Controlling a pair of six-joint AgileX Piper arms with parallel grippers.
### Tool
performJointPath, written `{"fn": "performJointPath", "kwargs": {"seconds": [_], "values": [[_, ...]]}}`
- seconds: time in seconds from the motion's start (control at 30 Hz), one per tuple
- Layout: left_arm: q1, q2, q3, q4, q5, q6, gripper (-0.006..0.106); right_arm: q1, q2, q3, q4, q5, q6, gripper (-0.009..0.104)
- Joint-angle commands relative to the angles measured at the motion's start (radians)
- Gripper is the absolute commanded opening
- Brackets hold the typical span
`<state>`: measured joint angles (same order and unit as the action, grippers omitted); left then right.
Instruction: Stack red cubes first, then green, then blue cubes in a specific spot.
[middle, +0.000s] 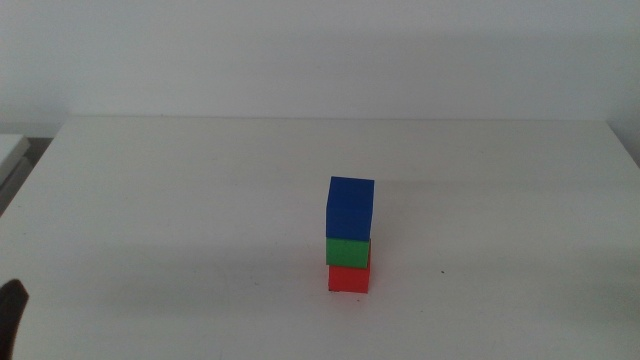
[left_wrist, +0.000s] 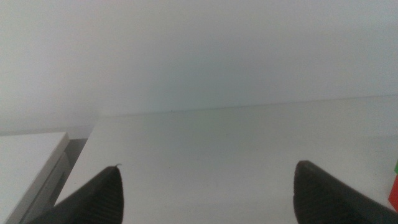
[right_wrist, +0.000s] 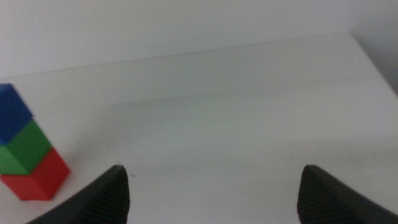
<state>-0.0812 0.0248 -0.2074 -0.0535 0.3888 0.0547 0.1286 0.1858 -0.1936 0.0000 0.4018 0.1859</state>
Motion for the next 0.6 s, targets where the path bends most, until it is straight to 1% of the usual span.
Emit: {"fn": "performJointPath", "kwargs": {"seconds": [0.0,0.17,0.3,0.57], "values": [[0.001,-0.025,0.026,-0.007,-0.022,0.002,0.094,-0.03,-0.074,0.06,-0.034,-0.012,-0.003,0.089],[0.001,-0.025,0.096,-0.009,-0.051,0.002,0.094,-0.042,-0.186,0.154,-0.048,-0.004,-0.003,0.089],[0.001,-0.025,0.145,-0.009,-0.077,0.002,0.094,-0.042,-0.186,0.191,-0.049,-0.018,0.0,0.089],[0.001,-0.025,0.207,-0.009,-0.162,0.002,0.094,-0.048,-0.186,0.194,-0.049,-0.065,0.001,0.089]]}}
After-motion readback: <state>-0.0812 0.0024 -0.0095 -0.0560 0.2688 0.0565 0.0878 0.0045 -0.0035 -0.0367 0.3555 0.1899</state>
